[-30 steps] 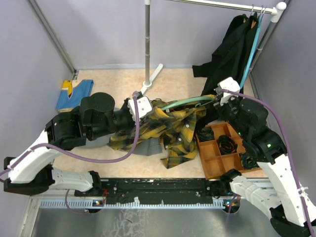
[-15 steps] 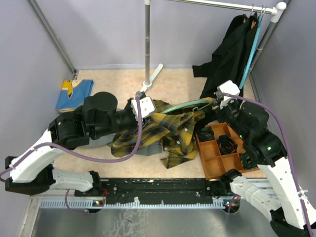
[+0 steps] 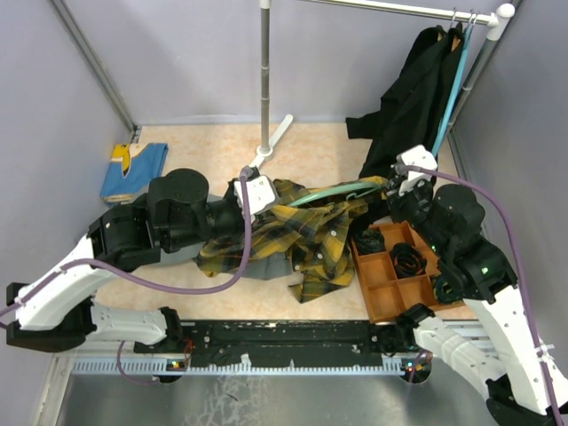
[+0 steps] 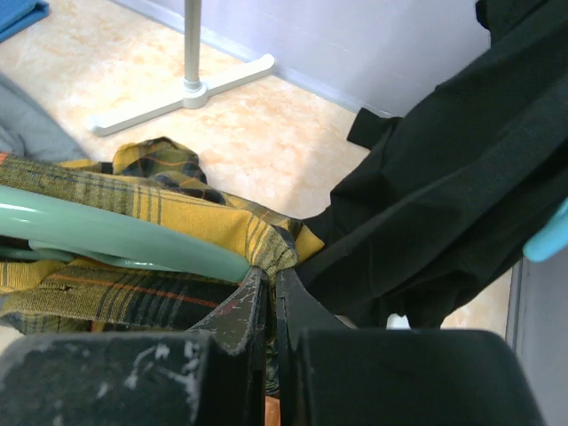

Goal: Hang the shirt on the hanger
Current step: Hang the shirt on the hanger.

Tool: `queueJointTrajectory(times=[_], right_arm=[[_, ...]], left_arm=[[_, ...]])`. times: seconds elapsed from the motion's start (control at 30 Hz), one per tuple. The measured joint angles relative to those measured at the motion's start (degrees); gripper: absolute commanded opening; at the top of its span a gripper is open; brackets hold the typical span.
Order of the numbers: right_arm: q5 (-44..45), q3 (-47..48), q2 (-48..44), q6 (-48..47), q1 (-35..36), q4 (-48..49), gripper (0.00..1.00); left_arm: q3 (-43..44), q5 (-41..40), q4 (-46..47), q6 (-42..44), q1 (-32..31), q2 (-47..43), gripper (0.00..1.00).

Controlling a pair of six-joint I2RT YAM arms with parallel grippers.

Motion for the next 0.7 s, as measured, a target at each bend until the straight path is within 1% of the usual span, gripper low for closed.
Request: queueJointTrajectory(times=[0.17,0.33,0.43,0.53,0.7], right_arm=[[4.74,0.24,-0.92,2.91,0.61,-0.15,0.0],[10.32,1.64,-1.16,3.58,1.29,-0.68,0.0],[12.09,3.28,-0.33,3.52,1.57,-1.77,0.0],[11.39,4.63,-0.04,3.37,1.6,-2.47,0.0],[3.65,7.87,-0.22,3.21,1.27,-4.7,0.0]], left_arm=[[0.09,1.6,-0.17,-0.17,0.0,0.31,0.0],[1.57,2.71,-1.53,-0.22,0.02,1.97,0.0],[1.77,2.78,-1.88,-0.28,0.02,2.45,0.0],[1.86,2.29,-2.56,-0.44,0.02,2.6,0.0],[2.62,-0.39,-5.18,-0.83,0.0,2.64,0.0]])
